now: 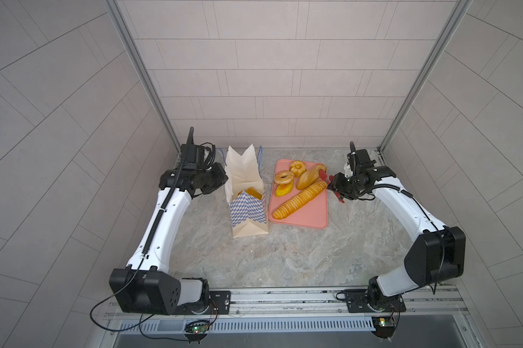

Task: Pack bread into a paper bag
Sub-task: Pick up the bread from the tray.

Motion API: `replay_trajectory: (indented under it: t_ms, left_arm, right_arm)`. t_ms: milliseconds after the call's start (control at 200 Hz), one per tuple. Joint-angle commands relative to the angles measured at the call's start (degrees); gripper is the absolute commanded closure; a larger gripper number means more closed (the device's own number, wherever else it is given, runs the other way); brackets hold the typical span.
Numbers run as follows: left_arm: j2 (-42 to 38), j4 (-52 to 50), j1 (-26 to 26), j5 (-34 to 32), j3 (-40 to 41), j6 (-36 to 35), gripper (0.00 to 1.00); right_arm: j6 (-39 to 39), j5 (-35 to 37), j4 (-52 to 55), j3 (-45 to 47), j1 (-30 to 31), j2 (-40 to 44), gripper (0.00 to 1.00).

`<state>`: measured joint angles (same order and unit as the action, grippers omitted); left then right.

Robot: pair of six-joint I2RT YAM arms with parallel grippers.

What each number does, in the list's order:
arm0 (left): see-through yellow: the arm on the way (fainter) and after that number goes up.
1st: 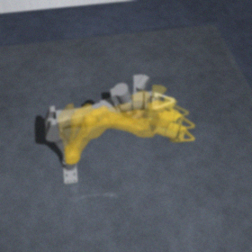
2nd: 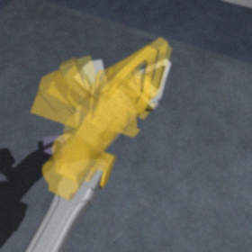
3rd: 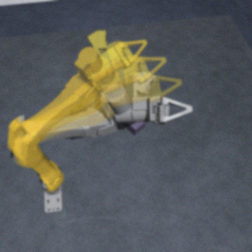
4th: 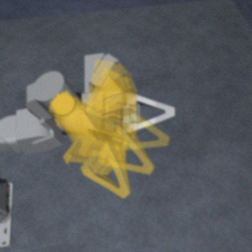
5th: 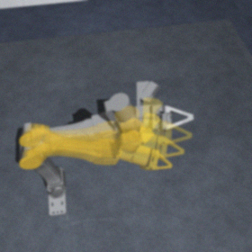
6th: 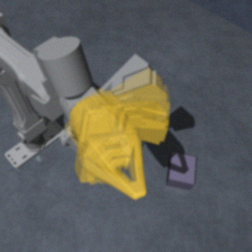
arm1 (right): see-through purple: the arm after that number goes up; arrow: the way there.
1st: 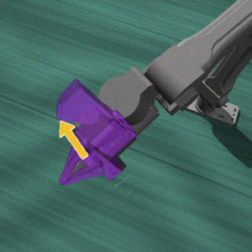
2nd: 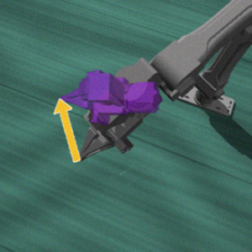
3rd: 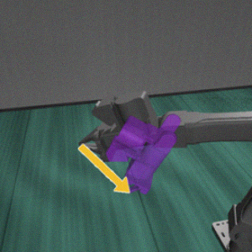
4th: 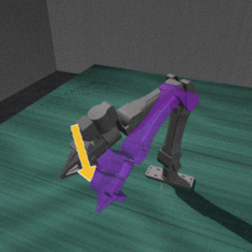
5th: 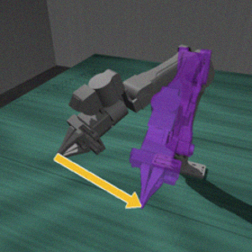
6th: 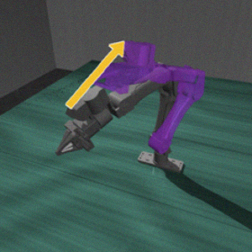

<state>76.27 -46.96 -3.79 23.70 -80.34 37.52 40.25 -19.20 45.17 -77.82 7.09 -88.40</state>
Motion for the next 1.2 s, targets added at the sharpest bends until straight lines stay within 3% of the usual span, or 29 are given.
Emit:
replay_trajectory:
  t_ms: [0, 345, 1196]
  left_arm:
    - [-0.3, -2.7, -0.2, -0.6, -1.4, -1.6, 1.00]
    - [-0.3, -3.3, -0.3, -1.5, -1.7, -2.3, 1.00]
    - [0.1, -4.4, -0.3, -2.5, -2.5, -2.6, 1.00]
  right_arm:
    - [2.5, -2.7, -2.0, -3.3, -2.0, -2.2, 0.46]
    - [3.9, -8.9, -2.4, -8.9, -3.7, -10.1, 0.46]
    - [5.5, -9.9, -5.4, -11.6, -4.8, -17.3, 0.43]
